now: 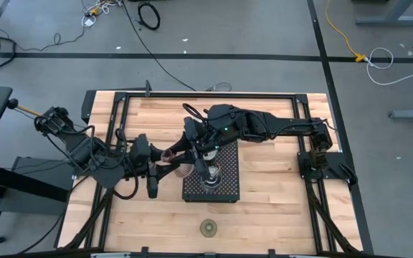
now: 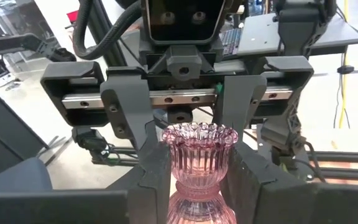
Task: Pick & Place candle stick holders
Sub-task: Put the pink glass candle holder on the shelf aligned with the pink glass candle holder
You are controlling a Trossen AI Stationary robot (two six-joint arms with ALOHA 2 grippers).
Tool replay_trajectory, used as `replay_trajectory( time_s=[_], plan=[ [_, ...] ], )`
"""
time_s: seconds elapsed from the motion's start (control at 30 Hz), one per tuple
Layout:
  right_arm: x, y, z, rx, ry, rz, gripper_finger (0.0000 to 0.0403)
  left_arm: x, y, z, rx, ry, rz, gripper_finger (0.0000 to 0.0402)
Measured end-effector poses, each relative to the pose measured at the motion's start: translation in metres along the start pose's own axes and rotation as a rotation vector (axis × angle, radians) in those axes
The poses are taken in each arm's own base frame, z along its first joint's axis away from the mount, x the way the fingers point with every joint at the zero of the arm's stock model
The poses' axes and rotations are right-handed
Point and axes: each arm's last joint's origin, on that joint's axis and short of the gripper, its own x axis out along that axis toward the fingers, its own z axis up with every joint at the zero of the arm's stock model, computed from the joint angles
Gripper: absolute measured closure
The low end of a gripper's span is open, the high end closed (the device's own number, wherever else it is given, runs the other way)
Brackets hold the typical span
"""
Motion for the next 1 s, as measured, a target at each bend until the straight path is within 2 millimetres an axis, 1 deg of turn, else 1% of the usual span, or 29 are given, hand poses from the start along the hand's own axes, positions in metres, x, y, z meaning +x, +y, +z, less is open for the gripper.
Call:
replay_trajectory(
  time_s=[0.2, 0.53, 0.83, 1.0],
  plan=[
    [-0.014, -0.001, 0.005, -0.009, 0.008, -0.017, 0.0292, 0.0, 0.0, 0.001, -0.001, -0.005, 0.006, 0.0246],
    [-0.031, -0.003, 0.005, -0.019, 0.084, -0.052, 0.0292, -0.001, 0.002, 0.001, 0.007, -0.012, 0.023, 0.0248],
    [-0.049, -0.005, -0.001, -0.016, 0.189, -0.192, 0.0301, -0.002, 0.001, 0.003, -0.004, -0.015, 0.007, 0.0251],
    [-0.065, 0.0, -0.001, -0.013, 0.227, -0.223, 0.0301, -0.003, 0.0, 0.002, -0.001, -0.016, 0.009, 0.0251]
  ],
)
